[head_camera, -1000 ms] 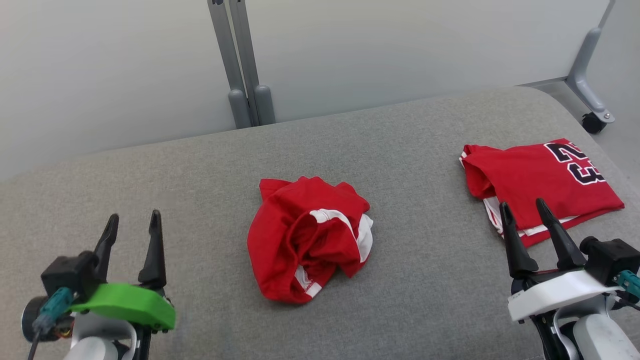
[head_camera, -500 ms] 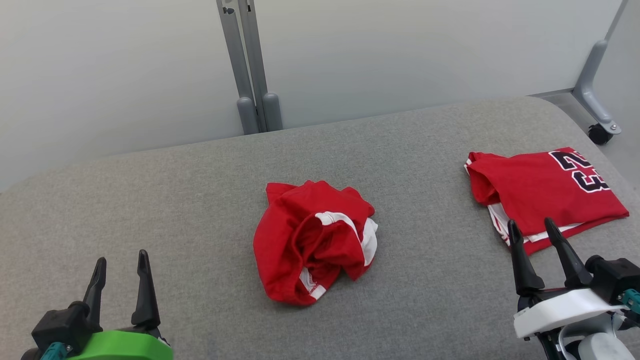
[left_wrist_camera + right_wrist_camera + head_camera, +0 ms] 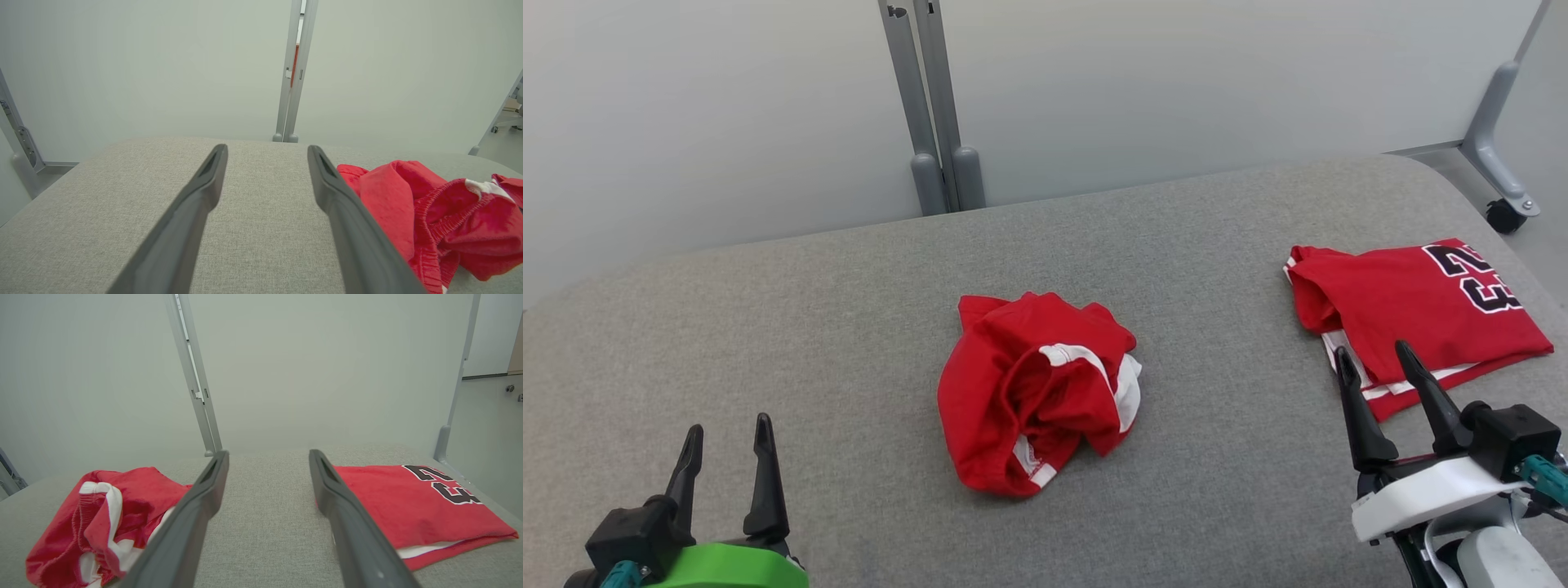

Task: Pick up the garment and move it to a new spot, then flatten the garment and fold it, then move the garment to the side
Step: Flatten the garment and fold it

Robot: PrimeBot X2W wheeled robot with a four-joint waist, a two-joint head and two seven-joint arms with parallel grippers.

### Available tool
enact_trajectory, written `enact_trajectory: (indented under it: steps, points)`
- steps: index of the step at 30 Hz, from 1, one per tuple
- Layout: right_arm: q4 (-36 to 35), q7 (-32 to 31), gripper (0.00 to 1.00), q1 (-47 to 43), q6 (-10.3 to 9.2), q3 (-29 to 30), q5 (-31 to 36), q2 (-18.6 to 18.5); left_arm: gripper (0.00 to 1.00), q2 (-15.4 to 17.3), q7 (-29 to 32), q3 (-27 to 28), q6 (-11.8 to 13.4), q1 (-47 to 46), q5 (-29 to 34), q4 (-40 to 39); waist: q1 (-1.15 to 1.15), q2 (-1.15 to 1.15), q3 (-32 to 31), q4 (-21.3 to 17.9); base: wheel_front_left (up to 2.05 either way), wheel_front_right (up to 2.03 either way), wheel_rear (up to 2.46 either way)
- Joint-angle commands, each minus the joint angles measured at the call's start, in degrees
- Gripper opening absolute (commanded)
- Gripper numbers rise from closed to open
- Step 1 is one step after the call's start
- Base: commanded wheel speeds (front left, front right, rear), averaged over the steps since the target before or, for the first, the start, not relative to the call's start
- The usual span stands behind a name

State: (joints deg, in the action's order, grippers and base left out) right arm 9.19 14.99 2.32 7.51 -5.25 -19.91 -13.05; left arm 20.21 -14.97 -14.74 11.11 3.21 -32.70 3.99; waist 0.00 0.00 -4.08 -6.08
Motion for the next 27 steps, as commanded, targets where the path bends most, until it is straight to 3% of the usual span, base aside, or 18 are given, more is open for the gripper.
enact_trajectory:
  steps: [1,8,11,19,23,27]
  points:
    - [0.3,0.2,1.0,0.5,-0.05,-0.3,0.7,-0.4,1.0,-0.1,-0.2,0.3,-0.3,-0.2,0.2,0.2,0.0,0.0,0.0,0.0,0.0,0.0,0.0]
    - [0.7,0.2,1.0,1.6,-0.05,-0.8,0.6,-1.1,1.0,-0.3,0.0,-0.5,-0.7,-0.9,0.7,0.6,0.0,0.0,0.4,0.0,0.0,0.0,0.0]
    - [0.6,0.2,1.0,2.1,-0.05,-0.9,0.4,-1.1,1.0,-1.1,2.2,-3.4,-2.3,-2.2,0.8,-0.5,0.0,0.0,0.9,0.0,0.0,0.0,0.0]
    - [0.6,0.2,1.0,3.6,-0.05,-1.8,-0.2,-1.1,1.0,-6.2,16.3,-14.3,-9.6,-9.0,-3.2,-1.3,0.0,0.0,3.2,-1.2,0.0,0.0,0.0]
    - [1.1,0.2,1.0,5.0,-0.05,-2.7,-0.4,-1.3,1.0,-8.7,23.3,-16.9,-11.5,-12.8,-6.4,1.0,0.0,0.0,4.4,-3.3,0.0,0.0,0.0]
    - [1.4,0.2,1.0,6.0,-0.05,-3.2,-0.6,-0.8,1.0,-10.0,26.0,-17.5,-12.2,-16.8,-7.6,4.3,0.0,0.0,6.0,-5.6,0.0,0.0,0.0]
